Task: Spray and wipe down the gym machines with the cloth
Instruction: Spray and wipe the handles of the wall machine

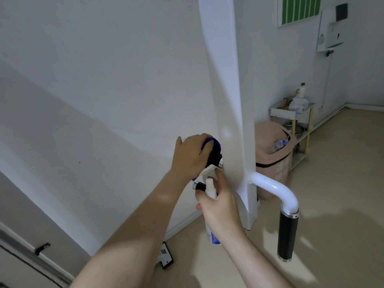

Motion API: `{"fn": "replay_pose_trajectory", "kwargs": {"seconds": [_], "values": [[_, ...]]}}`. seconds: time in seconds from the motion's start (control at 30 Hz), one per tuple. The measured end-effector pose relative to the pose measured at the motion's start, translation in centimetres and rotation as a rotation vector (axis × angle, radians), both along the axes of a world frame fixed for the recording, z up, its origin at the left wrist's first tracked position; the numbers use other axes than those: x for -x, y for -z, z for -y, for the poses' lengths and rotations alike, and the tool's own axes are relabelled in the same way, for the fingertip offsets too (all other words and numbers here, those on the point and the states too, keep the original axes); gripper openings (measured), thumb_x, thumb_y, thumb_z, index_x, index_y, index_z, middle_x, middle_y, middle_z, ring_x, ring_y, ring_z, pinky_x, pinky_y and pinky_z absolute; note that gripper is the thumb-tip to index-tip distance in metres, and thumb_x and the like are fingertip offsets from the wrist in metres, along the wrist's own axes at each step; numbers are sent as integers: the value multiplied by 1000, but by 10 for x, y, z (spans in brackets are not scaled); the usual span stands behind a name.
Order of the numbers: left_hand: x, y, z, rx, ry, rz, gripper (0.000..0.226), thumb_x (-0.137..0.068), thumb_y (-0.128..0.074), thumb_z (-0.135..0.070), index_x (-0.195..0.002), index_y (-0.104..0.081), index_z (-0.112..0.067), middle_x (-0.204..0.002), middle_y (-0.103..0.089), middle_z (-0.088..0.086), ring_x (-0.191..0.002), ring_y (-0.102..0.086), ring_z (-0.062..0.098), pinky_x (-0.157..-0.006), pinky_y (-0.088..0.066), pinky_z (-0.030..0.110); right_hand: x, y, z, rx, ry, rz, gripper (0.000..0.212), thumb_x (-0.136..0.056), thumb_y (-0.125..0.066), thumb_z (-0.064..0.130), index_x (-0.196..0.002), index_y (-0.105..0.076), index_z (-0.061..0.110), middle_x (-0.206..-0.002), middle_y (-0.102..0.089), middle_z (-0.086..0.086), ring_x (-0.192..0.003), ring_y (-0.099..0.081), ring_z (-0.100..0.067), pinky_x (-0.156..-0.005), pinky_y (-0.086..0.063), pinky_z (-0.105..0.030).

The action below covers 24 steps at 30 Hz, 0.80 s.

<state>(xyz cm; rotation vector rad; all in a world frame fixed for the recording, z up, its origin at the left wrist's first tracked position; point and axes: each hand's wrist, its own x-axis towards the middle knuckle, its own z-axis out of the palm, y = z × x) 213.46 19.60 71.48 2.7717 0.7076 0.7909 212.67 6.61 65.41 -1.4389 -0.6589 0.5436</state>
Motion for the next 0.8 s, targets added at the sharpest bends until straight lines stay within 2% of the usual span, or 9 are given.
{"fn": "replay_pose_trajectory", "kwargs": {"seconds": [0.1,0.2,0.3,0.4,0.5,0.57,0.67,0.73,0.8], "values": [[13,17,13,77,176,163,34,-96,-34,-22,-116,-62,-25,-108,-63,-9,-108,-54,15,-101,-37,46,-6,4,1,-45,-11,11,60,-77,-59,18,-127,-44,49,-103,-69,18,-88,-69,-10,-76,-55,-34],[37,32,34,413,265,337,38,-98,-44,-11,-127,-56,-32,-137,-54,-9,-132,-46,7,-106,-41,26,-7,6,5,-86,-55,-16,76,-78,-62,4,-139,-40,42,-109,-69,19,-97,-65,0,-78,-53,-22],[49,18,31,384,184,346,37,-96,-49,-3,-120,-65,-26,-120,-64,-8,-114,-61,12,-96,-50,28,-6,7,4,-51,0,-37,70,-79,-60,7,-139,-43,39,-95,-70,9,-79,-68,-17,-74,-58,-31],[44,-19,20,363,110,470,21,-94,-56,-11,-106,-66,-24,-98,-71,-4,-90,-66,12,-83,-56,36,-5,1,-2,-46,66,-70,57,-83,-61,13,-135,-49,29,-84,-68,0,-61,-62,-17,-59,-53,-20],[39,-51,13,768,136,610,8,-95,-59,-26,-101,-63,-22,-89,-71,4,-79,-67,16,-71,-56,35,-4,-5,-14,-56,-29,-269,53,-88,-60,9,-137,-47,27,-81,-69,-7,-59,-62,-15,-63,-56,-29],[39,-63,3,966,185,582,25,-98,-53,-37,-90,-67,-18,-87,-70,3,-81,-66,16,-75,-55,34,-5,-6,-22,-44,-136,-441,44,-90,-62,16,-129,-52,35,-90,-73,-6,-75,-68,-22,-78,-57,-42],[41,-71,-10,1089,232,604,33,-96,-55,-40,-79,-68,-15,-80,-66,4,-75,-62,16,-72,-53,31,-2,-16,-24,5,-173,-380,10,-92,-59,15,-101,-65,14,-85,-70,-3,-78,-63,-17,-67,-51,-23],[39,-78,-19,1119,210,666,24,-92,-62,-36,-85,-69,-14,-77,-65,2,-71,-62,14,-71,-55,30,3,-18,-27,-63,-31,-323,18,-90,-61,11,-87,-58,-7,-71,-60,-10,-65,-52,-15,-53,-42,-19],[34,-91,-26,1162,234,684,7,-90,-67,-20,-93,-69,-13,-78,-68,3,-72,-64,16,-70,-57,30,6,-20,-30,-187,178,-203,30,-87,-65,13,-78,-51,-12,-62,-52,-17,-60,-45,-16,-54,-37,-24]]}}
